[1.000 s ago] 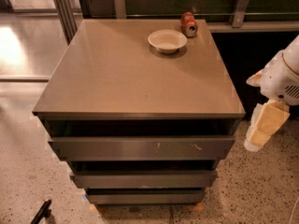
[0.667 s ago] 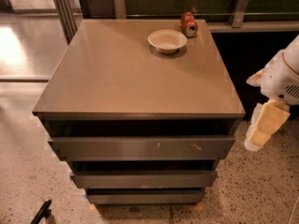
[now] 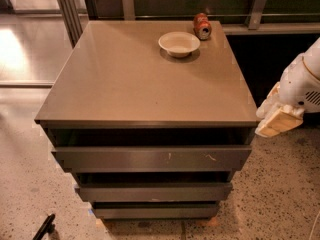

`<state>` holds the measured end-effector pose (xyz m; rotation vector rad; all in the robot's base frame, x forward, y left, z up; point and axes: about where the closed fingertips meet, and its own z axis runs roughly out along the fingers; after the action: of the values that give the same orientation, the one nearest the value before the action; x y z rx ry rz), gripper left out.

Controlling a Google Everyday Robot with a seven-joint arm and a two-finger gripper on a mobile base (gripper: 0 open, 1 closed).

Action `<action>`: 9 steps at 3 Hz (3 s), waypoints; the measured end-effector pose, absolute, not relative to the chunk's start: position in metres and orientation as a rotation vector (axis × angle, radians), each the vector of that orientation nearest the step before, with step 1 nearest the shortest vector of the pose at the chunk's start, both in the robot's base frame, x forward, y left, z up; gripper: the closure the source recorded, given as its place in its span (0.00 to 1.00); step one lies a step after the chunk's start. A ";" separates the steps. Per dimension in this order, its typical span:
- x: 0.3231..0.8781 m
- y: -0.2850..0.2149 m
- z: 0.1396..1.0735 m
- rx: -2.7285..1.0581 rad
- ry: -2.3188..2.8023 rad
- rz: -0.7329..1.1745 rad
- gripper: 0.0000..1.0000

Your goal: Open middle drawer

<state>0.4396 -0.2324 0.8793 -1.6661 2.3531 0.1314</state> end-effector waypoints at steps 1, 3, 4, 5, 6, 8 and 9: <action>0.448 -0.231 0.880 -1.649 2.354 0.132 0.81; 0.447 -0.236 0.867 -1.508 2.345 0.116 1.00; 0.434 -0.240 0.849 -1.477 2.360 0.123 1.00; 0.409 -0.242 0.797 -1.485 2.402 0.185 1.00; 0.408 -0.241 0.792 -1.483 2.403 0.204 1.00; 0.391 -0.229 0.743 -1.478 2.415 0.365 1.00; 0.373 -0.218 0.697 -1.497 2.442 0.471 1.00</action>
Offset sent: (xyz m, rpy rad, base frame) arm 0.0247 -0.0039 -0.0024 0.0796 -0.1238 -0.1250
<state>0.3729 -0.2175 0.6968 -1.4973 2.4422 0.4714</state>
